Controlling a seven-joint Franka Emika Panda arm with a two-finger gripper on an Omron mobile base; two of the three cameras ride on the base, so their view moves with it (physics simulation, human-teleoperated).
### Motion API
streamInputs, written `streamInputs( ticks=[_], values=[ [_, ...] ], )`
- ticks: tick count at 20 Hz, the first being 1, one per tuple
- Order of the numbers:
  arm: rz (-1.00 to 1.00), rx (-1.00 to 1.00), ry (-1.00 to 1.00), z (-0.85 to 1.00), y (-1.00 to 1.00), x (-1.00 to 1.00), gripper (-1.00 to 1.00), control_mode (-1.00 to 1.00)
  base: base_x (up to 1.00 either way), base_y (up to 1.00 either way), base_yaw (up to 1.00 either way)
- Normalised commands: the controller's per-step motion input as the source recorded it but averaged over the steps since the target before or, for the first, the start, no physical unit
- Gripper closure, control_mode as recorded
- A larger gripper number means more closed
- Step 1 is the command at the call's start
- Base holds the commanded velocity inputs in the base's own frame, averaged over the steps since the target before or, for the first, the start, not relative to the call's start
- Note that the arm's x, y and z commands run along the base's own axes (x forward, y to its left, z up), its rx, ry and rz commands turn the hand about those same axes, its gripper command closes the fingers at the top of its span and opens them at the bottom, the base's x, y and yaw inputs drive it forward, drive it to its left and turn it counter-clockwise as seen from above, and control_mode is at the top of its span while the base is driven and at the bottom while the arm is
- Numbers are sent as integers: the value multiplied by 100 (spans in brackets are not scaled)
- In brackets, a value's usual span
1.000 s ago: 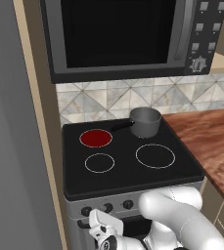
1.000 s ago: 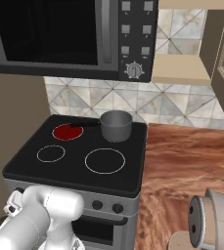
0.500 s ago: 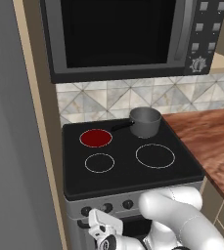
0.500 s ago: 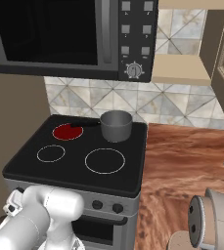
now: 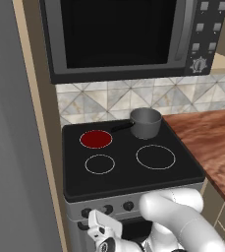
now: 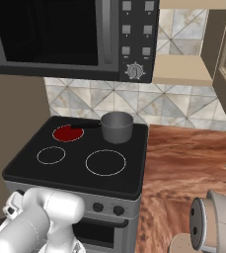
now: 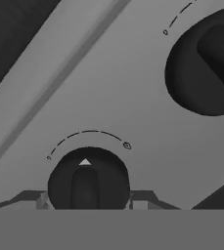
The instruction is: Turn off the rear left burner of the stove.
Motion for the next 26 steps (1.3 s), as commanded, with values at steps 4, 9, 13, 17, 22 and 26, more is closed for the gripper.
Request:
streamInputs(
  ticks=[4,9,13,17,22,26],
  values=[
    [-20,19,-8,34,12,0,100,-100,0,0,0],
    [-21,23,-10,43,4,0,100,-100,0,0,0],
    [-21,25,-12,48,2,0,100,-100,0,0,0],
    [-18,25,-16,48,0,6,100,-100,0,0,0],
    [-14,25,-20,53,0,10,100,-100,0,0,0],
    [-11,27,-23,47,0,9,100,-100,0,0,0]
  ],
)
